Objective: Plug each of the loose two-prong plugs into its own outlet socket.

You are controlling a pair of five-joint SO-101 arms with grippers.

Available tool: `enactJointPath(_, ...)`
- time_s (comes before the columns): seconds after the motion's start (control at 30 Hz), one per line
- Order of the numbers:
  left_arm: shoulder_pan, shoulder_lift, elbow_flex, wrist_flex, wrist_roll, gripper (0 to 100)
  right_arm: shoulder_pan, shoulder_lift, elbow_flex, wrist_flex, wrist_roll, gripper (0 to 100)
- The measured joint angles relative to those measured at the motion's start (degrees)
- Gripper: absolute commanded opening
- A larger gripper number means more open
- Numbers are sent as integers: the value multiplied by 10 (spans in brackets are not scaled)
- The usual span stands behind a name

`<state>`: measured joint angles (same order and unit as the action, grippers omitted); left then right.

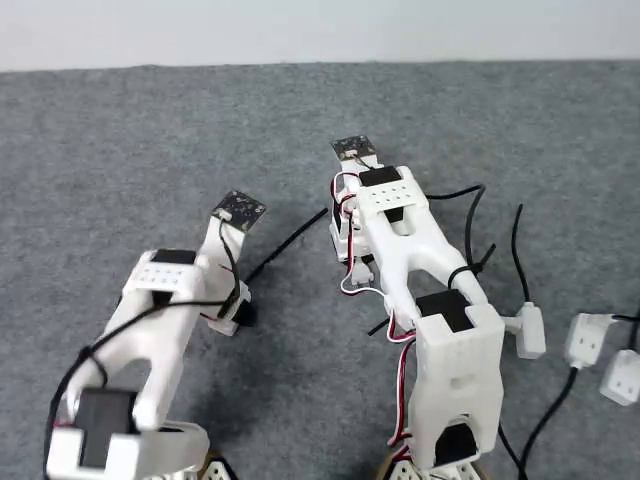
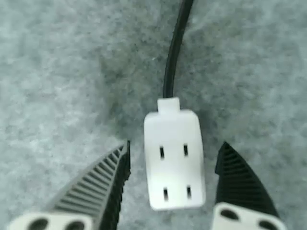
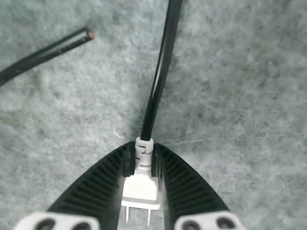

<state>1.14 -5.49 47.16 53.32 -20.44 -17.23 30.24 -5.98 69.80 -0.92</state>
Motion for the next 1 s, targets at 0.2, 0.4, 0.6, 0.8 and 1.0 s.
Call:
enactJointPath(0.2, 10, 60, -60, 56, 4, 64, 10, 0, 0, 0, -5, 8)
enactJointPath(0.4, 64, 65, -78, 93, 178, 70, 33, 0, -3, 6, -5, 8)
enactJointPath(0.6, 121, 69, -132, 81, 435, 70, 36, 0, -15, 28, -5, 8)
enactJointPath(0.8, 156, 69, -147, 47, 527, 86, 38, 0, -15, 29, -5, 9)
enactJointPath(1.0, 156, 69, -143, 43, 508, 374, 38, 2, -35, 49, -5, 10)
